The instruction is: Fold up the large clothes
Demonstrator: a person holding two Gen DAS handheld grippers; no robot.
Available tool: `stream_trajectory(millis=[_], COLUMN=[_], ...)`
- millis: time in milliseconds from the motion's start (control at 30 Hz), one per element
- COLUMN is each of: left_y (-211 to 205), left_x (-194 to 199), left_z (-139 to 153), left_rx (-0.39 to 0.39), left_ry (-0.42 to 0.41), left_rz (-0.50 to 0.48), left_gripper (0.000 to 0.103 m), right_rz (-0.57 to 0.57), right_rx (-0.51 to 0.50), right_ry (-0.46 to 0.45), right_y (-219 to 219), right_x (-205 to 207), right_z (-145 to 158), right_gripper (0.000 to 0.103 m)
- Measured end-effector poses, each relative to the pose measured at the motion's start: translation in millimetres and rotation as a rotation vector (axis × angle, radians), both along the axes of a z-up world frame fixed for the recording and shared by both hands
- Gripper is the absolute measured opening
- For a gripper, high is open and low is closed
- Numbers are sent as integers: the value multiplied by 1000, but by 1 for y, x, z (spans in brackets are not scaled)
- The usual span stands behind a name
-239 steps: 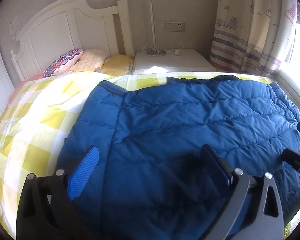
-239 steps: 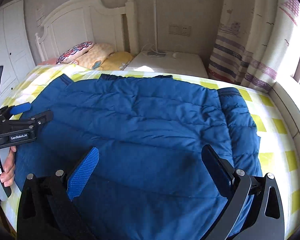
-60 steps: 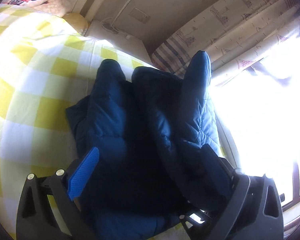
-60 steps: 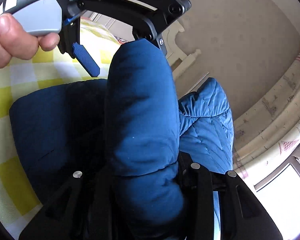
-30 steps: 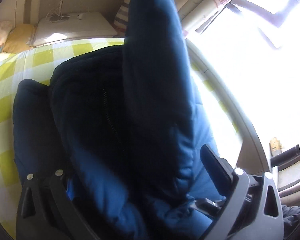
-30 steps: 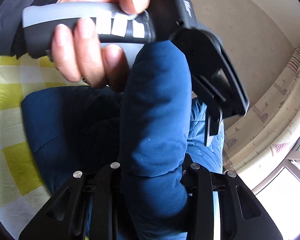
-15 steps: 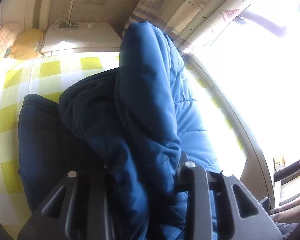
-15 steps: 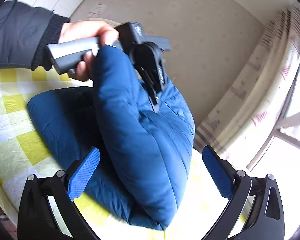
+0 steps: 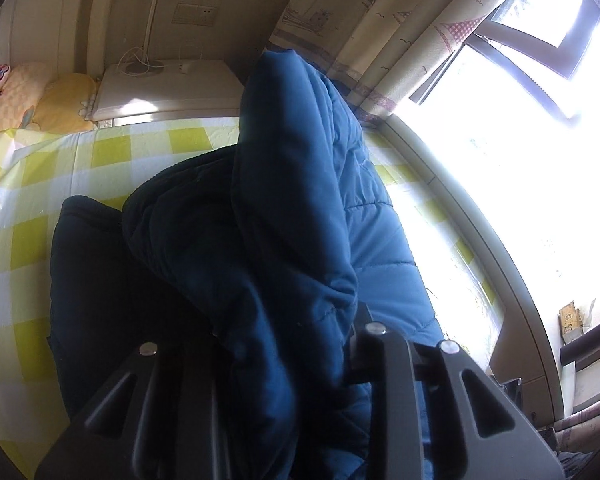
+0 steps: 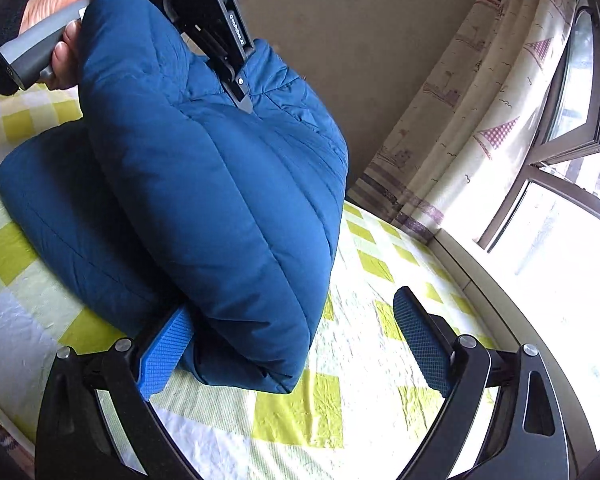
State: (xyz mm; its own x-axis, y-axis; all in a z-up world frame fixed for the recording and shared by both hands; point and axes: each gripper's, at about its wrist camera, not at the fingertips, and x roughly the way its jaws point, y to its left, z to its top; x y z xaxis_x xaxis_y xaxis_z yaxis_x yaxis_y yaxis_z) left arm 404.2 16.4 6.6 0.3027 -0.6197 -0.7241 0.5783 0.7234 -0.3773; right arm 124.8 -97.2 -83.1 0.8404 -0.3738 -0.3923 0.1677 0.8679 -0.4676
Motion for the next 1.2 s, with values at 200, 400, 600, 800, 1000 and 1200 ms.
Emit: stream_trajectory(millis=[200,400,600,800,1000,1200], left_y=[-6,62,131,120,128,128], left_x=[-32,-58,-29,-47,-34,-37], left_z=[51,67,-24,-3,-39,-40], left_rx=[-9,10,-150,-120,-144,-133], left_ry=[-97,-194,43,-104,-32,-54], left_rz=[31,94,237,239,257,253], left_gripper=[17,16,20,20,29,35], right_rz=[6,12,25,41,239,381], right_rx=[22,45,50,237,266,509], right_ry=[133,143,150,197,266,133], right_y=[-4,-6,-7,-31,-35,-35], right_x=[19,19,23,28,1,-9], right_z=[1,-8,-8,-7,15,70], right_gripper=[92,92,92,93,94,94])
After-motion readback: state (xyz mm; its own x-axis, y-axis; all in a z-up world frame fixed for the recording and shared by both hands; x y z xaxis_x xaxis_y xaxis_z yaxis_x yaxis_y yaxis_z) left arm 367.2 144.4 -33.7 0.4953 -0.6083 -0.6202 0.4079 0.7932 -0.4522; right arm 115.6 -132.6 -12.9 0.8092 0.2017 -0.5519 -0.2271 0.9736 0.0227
